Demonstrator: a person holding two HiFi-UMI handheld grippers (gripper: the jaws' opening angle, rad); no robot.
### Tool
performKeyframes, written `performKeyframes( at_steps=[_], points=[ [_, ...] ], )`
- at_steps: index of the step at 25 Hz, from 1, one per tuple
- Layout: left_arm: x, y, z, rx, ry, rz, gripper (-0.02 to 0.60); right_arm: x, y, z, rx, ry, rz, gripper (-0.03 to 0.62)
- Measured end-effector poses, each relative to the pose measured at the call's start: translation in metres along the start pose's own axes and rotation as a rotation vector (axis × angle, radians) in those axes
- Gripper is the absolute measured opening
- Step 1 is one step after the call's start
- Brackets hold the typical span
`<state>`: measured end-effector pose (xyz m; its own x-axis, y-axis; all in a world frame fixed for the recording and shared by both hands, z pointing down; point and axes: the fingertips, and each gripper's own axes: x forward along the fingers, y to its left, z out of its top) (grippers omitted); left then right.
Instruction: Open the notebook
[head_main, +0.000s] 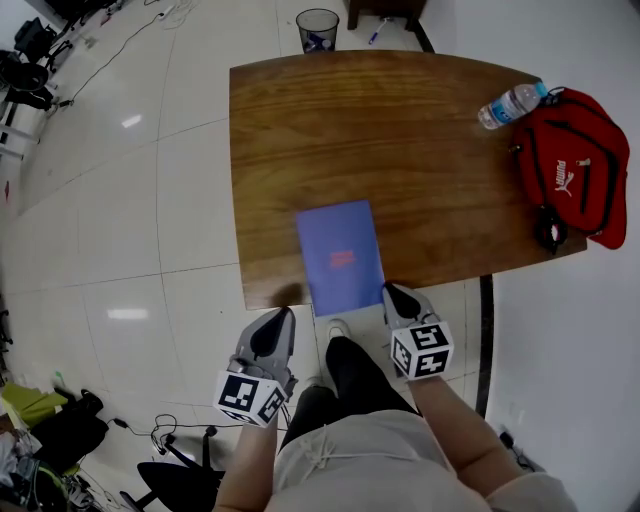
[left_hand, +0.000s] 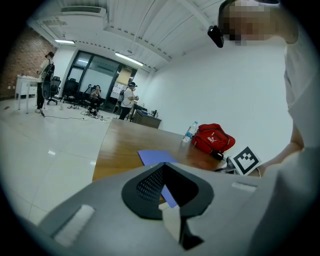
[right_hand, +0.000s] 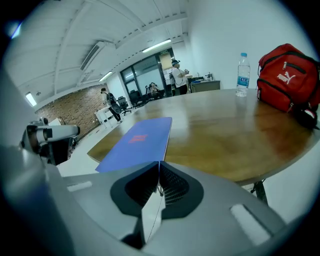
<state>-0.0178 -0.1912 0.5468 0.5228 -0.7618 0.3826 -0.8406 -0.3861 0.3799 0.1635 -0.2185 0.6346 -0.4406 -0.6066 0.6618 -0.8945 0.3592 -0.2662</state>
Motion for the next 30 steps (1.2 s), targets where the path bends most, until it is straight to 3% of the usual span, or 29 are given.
performKeyframes(
  at_steps=[4,10,17,25,30],
  points=[
    [-0.002,-0.001,-0.001,0.003,-0.002,-0.003,0.006,-0.002,0.000,0.003,0.035,0.000,0.007,0.006],
    [-0.014,-0.006,0.016,0.031,-0.044,-0.010,0.006,-0.020,0.010,0.026,0.004,-0.053,0.013,0.006],
    [-0.054,-0.006,0.036,0.063,-0.103,0.012,0.006,-0.047,0.055,0.065,-0.028,-0.133,0.063,0.006],
    [-0.108,0.026,0.050,0.081,-0.187,0.139,0.006,-0.048,0.144,0.095,0.001,-0.178,0.260,0.006],
    [-0.151,0.061,0.038,0.027,-0.212,0.258,0.006,-0.029,0.206,0.091,-0.044,-0.126,0.376,0.007]
  ],
)
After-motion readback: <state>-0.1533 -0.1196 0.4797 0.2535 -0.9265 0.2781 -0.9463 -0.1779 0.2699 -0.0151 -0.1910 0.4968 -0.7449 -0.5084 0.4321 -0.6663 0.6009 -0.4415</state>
